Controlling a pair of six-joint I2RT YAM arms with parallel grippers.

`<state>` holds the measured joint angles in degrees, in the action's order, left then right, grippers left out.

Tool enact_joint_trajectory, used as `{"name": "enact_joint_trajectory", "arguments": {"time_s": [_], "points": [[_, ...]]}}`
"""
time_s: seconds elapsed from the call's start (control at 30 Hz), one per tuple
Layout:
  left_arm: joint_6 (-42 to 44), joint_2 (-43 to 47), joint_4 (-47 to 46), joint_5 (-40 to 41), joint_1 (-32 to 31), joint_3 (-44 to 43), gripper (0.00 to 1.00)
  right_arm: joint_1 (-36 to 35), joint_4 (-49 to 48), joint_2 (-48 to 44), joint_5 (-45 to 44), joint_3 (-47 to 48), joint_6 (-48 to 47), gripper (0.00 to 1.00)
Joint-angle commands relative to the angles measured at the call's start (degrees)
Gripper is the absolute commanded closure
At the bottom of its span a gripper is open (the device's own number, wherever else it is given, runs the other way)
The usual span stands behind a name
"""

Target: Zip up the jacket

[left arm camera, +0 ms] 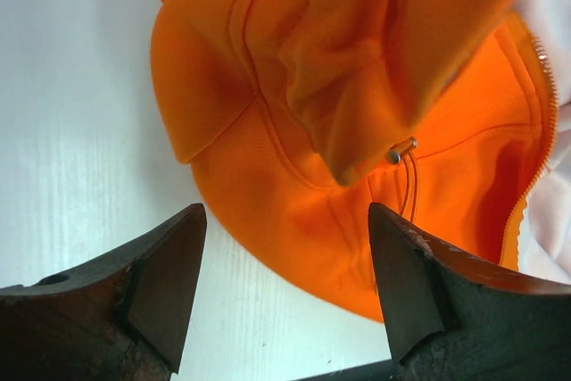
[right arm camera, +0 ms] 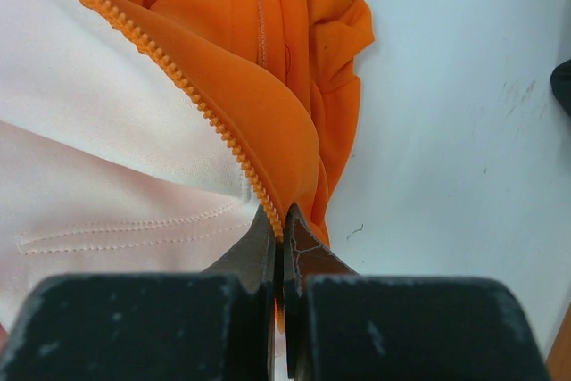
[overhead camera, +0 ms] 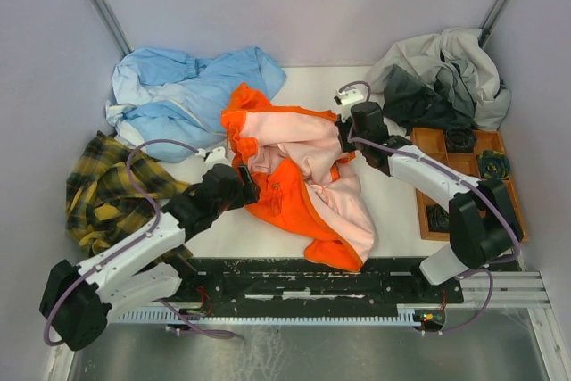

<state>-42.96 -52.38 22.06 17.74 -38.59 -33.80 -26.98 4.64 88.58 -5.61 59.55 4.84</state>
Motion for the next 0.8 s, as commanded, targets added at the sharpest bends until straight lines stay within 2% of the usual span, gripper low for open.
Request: {"name": "enact_joint_trajectory", "arguments": {"time_s": [0.0, 0.07, 0.23, 0.33, 0.37, 0.43, 0.5, 0.57, 0.77], "points": [[-5.65, -6.06, -14.51, -1.97, 0.09, 1.68, 0.21, 0.18, -2.23, -2.6, -0.85, -2.3, 2.65, 1.0], [-5.83, -10.19, -17.85, -2.08, 0.11, 1.64, 0.21, 0.19, -2.43, -3.19, -0.31, -3.41, 3.24, 1.0], [-5.9, -19.78, -20.73, 4.87, 0.22, -0.5, 0.24, 0.2, -3.09, -5.8, -0.98, -6.47, 4.67, 0.99], [-3.28, -21.92, -21.39, 6.88, 0.84, -3.18, 0.44, 0.19, -2.37, -8.06, -2.41, -7.66, 4.91, 0.98], [-1.62, -21.66, -20.93, 7.88, 1.01, -5.73, 0.61, 0.26, -1.85, -9.7, -3.58, -7.97, 4.91, 0.98], [1.57, -20.67, -20.03, 9.18, 1.14, -9.35, 0.82, 0.29, -0.85, -12.16, -5.25, -8.18, 4.89, 0.98], [4.71, -19.39, -18.95, 10.33, 1.26, -13.39, 0.93, 0.31, 0.19, -14.88, -6.84, -8.04, 4.52, 0.99], [8.37, -18.76, -17.38, 10.39, 1.24, -18.5, 0.97, 0.36, 1.55, -17.68, -8.93, -7.52, 4.17, 0.99], [17.14, -19.66, -9.44, 8.43, 1.23, -39.2, 0.97, 0.53, 7.37, -26.12, -14.49, -2.18, 0.77, 0.99]]}}
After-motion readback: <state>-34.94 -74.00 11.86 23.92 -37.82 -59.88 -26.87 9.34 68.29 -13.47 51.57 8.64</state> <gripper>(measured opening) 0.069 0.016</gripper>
